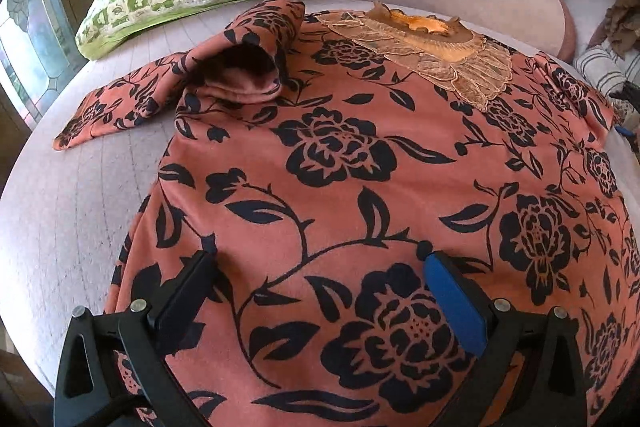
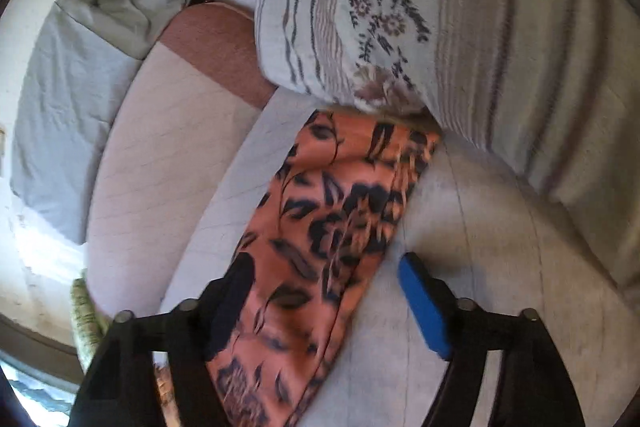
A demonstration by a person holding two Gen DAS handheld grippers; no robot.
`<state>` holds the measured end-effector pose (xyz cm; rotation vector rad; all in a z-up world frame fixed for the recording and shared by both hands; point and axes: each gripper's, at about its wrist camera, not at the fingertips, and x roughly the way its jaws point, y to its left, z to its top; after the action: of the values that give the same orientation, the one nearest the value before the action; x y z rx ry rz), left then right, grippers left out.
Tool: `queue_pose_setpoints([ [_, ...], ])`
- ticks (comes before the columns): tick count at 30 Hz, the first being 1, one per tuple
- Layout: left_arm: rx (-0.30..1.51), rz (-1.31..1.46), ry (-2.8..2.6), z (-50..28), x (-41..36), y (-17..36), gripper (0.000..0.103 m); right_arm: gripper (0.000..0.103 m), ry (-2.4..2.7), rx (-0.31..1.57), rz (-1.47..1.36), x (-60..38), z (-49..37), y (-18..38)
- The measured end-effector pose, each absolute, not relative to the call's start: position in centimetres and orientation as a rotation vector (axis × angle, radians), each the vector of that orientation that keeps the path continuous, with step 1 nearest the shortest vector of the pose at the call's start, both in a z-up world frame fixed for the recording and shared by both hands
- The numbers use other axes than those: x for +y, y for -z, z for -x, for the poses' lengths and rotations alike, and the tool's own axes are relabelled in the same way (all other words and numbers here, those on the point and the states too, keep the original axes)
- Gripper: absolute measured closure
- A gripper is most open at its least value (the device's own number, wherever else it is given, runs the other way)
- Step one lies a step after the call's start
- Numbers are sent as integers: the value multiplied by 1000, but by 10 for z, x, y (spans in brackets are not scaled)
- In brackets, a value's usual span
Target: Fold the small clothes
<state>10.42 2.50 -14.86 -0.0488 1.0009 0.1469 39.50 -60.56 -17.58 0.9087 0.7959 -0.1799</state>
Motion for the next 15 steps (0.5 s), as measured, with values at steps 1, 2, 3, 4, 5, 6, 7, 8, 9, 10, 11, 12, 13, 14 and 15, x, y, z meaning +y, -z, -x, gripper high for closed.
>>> queue_pose_setpoints([
  [1, 993, 61, -145, -103, 27, 149, 0, 30, 187, 791, -898, -605, -399, 175],
  [2, 982, 74, -143, -100, 28, 150, 0, 35, 204, 805, -872, -604, -405, 175],
  [3, 967, 80, -143, -99, 29, 151, 0, 43, 215, 816, -846, -602, -409, 175],
  [4, 959, 80, -143, -97, 29, 151, 0, 51, 227, 830, -820, -602, -413, 174],
  [5, 956, 80, -143, -97, 28, 151, 0, 75, 254, 853, -787, -602, -416, 174],
  [6, 957, 82, -141, -98, 29, 151, 0, 92, 276, 865, -768, -605, -418, 174],
  [7, 961, 88, -138, -98, 30, 151, 0, 93, 277, 870, -770, -606, -420, 174],
  [8, 966, 91, -131, -98, 31, 151, 0, 95, 266, 865, -766, -607, -419, 173],
  [9, 968, 90, -123, -97, 31, 150, 0, 96, 241, 849, -746, -603, -419, 166],
  [10, 971, 88, -116, -98, 31, 150, 0, 96, 207, 818, -727, -595, -418, 154],
  [11, 974, 83, -108, -98, 31, 149, 0, 96, 181, 797, -713, -587, -418, 143],
  [12, 979, 81, -99, -98, 32, 147, 0, 96, 131, 762, -673, -570, -417, 122],
  [13, 980, 84, -95, -97, 33, 146, 0, 96, 100, 740, -646, -558, -416, 107],
  [14, 980, 99, -90, -95, 35, 143, 0, 96, 50, 709, -623, -542, -413, 89],
  [15, 974, 122, -89, -91, 40, 139, 0, 96, -7, 678, -602, -521, -408, 67],
])
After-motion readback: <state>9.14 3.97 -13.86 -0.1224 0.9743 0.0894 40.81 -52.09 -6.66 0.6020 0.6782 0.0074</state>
